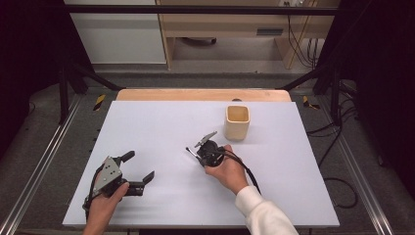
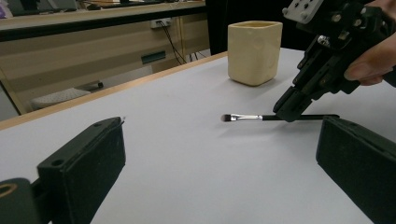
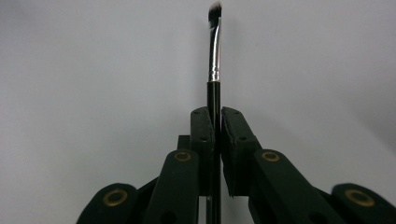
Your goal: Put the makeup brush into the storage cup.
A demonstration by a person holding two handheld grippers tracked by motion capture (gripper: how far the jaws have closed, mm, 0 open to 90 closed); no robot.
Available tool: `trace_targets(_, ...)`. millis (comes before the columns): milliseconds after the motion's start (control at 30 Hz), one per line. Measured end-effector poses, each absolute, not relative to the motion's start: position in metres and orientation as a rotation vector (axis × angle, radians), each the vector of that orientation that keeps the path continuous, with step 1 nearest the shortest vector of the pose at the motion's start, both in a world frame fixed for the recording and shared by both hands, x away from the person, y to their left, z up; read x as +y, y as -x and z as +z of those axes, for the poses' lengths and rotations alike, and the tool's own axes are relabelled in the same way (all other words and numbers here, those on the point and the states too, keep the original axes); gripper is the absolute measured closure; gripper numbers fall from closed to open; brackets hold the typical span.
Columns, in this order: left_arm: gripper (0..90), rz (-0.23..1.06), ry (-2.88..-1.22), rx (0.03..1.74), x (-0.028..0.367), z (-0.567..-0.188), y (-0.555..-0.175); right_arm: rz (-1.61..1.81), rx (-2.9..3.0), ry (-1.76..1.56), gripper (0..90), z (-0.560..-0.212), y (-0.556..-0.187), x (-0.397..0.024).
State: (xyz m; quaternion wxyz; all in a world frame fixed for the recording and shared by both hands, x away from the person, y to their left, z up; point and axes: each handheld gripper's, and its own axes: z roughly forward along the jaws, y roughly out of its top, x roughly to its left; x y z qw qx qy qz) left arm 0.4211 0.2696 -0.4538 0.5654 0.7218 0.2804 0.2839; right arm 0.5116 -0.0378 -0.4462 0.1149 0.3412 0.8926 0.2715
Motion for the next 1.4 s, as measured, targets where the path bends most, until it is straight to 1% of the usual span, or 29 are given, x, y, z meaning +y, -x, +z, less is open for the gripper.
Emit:
trace_targets(300, 1.1, 0.668, -1.697, 0.659, 0.269, -0.454, -0.421, 0.913, 2.546, -0.995, 83.9, -0.429, -0.502, -0.066)
trace_targets(467, 1.1, 0.668, -1.693, 0.66, 0.269, -0.453, -0.42, 0.939, 2.527, -1.025, 83.9, -0.428, -0.498, -0.077)
trace_targets(700, 1.1, 0.673, -1.688, 0.668, 0.271, -0.453, -0.42, 0.985, 2.489, -1.026, 83.9, -0.426, -0.491, -0.104)
trace_targets(867, 1.1, 0.67, -1.669, 0.685, 0.275, -0.452, -0.419, 1.115, 2.394, -1.031, 83.9, -0.417, -0.484, -0.129)
trace_targets(1100, 1.1, 0.679, -1.659, 0.703, 0.279, -0.451, -0.418, 1.258, 2.268, -1.059, 83.9, -0.416, -0.484, -0.155)
trace_targets(1400, 1.1, 0.687, -1.648, 0.72, 0.284, -0.45, -0.416, 1.363, 2.122, -1.04, 83.9, -0.415, -0.481, -0.167)
